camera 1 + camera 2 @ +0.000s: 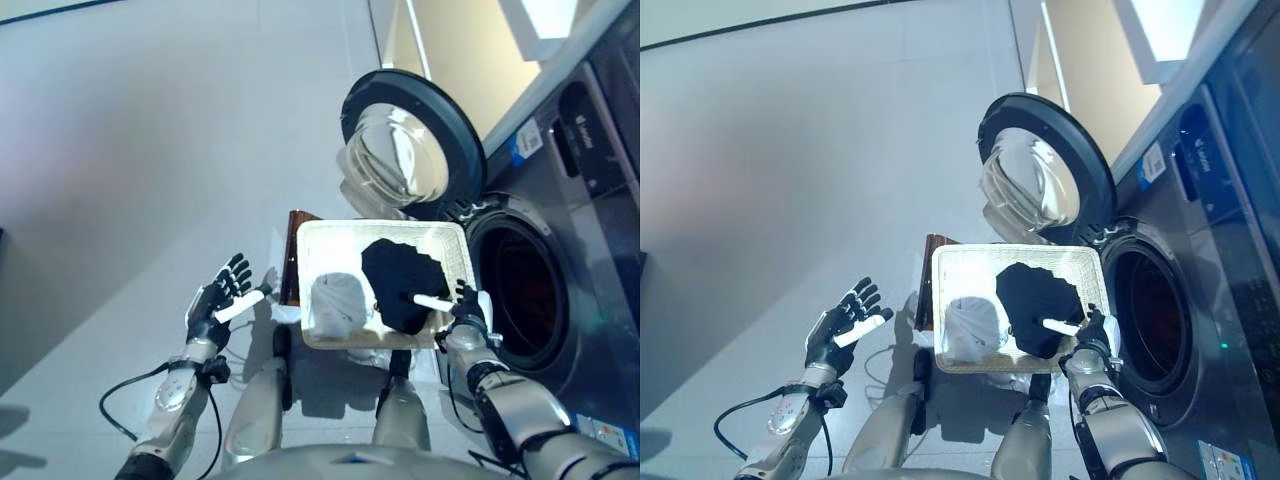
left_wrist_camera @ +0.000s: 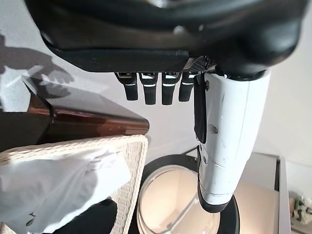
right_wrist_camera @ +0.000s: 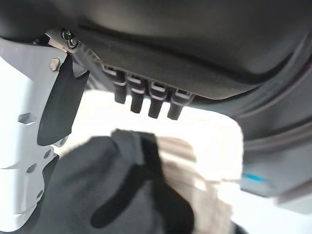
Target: Pick up the clothes and place them into the washing machine
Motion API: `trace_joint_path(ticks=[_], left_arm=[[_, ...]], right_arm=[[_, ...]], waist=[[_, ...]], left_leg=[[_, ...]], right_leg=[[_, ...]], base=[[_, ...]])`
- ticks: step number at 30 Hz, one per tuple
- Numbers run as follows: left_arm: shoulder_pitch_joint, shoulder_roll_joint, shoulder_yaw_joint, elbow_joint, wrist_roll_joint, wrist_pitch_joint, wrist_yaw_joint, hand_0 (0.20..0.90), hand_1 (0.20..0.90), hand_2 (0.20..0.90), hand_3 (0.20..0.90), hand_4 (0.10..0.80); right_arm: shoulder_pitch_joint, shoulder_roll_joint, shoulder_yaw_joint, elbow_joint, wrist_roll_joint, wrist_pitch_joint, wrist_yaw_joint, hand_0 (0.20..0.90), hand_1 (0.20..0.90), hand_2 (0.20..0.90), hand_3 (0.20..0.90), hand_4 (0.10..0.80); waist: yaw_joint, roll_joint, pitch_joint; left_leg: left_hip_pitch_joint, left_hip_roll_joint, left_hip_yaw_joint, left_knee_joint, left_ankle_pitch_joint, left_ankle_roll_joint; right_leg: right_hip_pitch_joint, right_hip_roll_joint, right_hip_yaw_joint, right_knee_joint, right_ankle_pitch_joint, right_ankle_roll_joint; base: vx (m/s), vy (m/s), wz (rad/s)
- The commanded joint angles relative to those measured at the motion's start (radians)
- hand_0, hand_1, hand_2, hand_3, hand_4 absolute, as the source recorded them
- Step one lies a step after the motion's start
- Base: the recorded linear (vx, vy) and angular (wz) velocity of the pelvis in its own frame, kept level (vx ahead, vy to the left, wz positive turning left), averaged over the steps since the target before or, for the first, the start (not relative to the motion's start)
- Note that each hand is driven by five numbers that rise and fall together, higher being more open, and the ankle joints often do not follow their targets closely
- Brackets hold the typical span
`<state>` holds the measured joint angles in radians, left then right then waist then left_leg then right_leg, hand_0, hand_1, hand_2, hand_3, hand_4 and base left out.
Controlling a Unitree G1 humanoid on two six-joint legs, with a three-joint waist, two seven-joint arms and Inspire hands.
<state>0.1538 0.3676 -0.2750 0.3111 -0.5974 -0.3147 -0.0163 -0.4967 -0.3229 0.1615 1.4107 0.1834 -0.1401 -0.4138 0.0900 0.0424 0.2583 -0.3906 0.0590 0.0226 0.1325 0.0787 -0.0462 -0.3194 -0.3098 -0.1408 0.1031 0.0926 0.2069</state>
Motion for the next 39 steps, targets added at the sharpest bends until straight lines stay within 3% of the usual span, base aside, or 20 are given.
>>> trace_joint_path(ticks=[1, 12, 28, 33, 34, 35, 36, 39], left_arm=[[0.002, 0.050, 0.067, -0.168, -0.006, -0.094, -0.028, 0.900, 0.900, 0.900, 0.900, 0.800], [0.007, 0.099, 0.082, -0.252, -0.021, -0.102, -0.032, 0.900, 0.900, 0.900, 0.900, 0.800], [0.007, 0.113, 0.091, -0.270, -0.036, -0.107, -0.008, 0.900, 0.900, 0.900, 0.900, 0.800], [0.015, 0.120, 0.094, -0.271, -0.046, -0.106, -0.011, 0.900, 0.900, 0.900, 0.900, 0.800], [0.017, 0.123, 0.096, -0.273, -0.050, -0.106, -0.012, 0.900, 0.900, 0.900, 0.900, 0.800], [0.019, 0.125, 0.095, -0.278, -0.054, -0.104, -0.013, 0.900, 0.900, 0.900, 0.900, 0.800], [0.020, 0.127, 0.095, -0.280, -0.054, -0.101, -0.014, 0.900, 0.900, 0.900, 0.900, 0.800], [0.021, 0.131, 0.095, -0.284, -0.054, -0.094, -0.019, 0.900, 0.900, 0.900, 0.900, 0.800]], right_arm=[[-0.067, -0.052, -0.042, -0.025, 0.033, -0.023, -0.025, 0.900, 0.900, 0.900, 0.900, 0.800], [-0.136, -0.087, -0.081, -0.002, 0.067, -0.005, -0.038, 0.900, 0.900, 0.900, 0.900, 0.800], [-0.232, -0.040, -0.049, -0.036, 0.095, -0.020, -0.030, 0.900, 0.900, 0.900, 0.900, 0.800], [-0.249, -0.036, 0.005, 0.005, -0.035, 0.031, -0.058, 0.900, 0.900, 0.900, 0.900, 0.800], [-0.254, -0.040, 0.014, 0.024, -0.073, 0.053, -0.067, 0.557, 0.557, 0.557, 0.557, 0.555], [-0.261, -0.042, 0.015, 0.038, -0.091, 0.068, -0.070, 0.329, 0.329, 0.329, 0.329, 0.392], [-0.262, -0.045, 0.016, 0.051, -0.107, 0.083, -0.070, 0.200, 0.200, 0.200, 0.200, 0.300], [-0.265, -0.047, 0.015, 0.071, -0.129, 0.108, -0.065, 0.200, 0.200, 0.200, 0.200, 0.300]], waist=[[0.045, 0.013, -0.002], [0.114, 0.050, 0.042], [0.115, 0.082, 0.078], [0.120, 0.092, 0.060], [0.124, 0.095, 0.055], [0.125, 0.099, 0.050], [0.127, 0.102, 0.046], [0.129, 0.108, 0.039]], left_leg=[[-0.047, 0.059, -0.042, 0.085, -0.046, -0.092], [-0.152, 0.019, -0.076, 0.121, -0.042, -0.084], [-0.289, 0.004, -0.035, 0.253, -0.096, -0.047], [-0.319, -0.001, -0.030, 0.260, -0.096, -0.043], [-0.324, -0.004, -0.030, 0.259, -0.094, -0.044], [-0.327, -0.004, -0.032, 0.258, -0.093, -0.044], [-0.330, -0.006, -0.032, 0.258, -0.092, -0.043], [-0.333, -0.008, -0.033, 0.258, -0.090, -0.043]], right_leg=[[-0.007, -0.063, 0.000, 0.080, -0.022, 0.017], [-0.069, -0.095, -0.032, 0.123, -0.026, 0.023], [-0.238, -0.119, 0.029, 0.212, -0.027, 0.019], [-0.271, -0.127, 0.035, 0.221, -0.023, 0.022], [-0.277, -0.129, 0.036, 0.224, -0.022, 0.022], [-0.282, -0.130, 0.037, 0.227, -0.022, 0.022], [-0.283, -0.129, 0.039, 0.228, -0.022, 0.022], [-0.287, -0.132, 0.040, 0.233, -0.024, 0.023]], base=[[-0.017, 0.000, 0.16], [-0.043, 0.014, 0.19], [-0.035, 0.052, 0.00], [-0.002, 0.004, -0.01], [0.000, 0.000, 0.00], [0.000, 0.000, 0.00], [0.000, 0.000, 0.00], [0.000, 0.000, 0.00]])
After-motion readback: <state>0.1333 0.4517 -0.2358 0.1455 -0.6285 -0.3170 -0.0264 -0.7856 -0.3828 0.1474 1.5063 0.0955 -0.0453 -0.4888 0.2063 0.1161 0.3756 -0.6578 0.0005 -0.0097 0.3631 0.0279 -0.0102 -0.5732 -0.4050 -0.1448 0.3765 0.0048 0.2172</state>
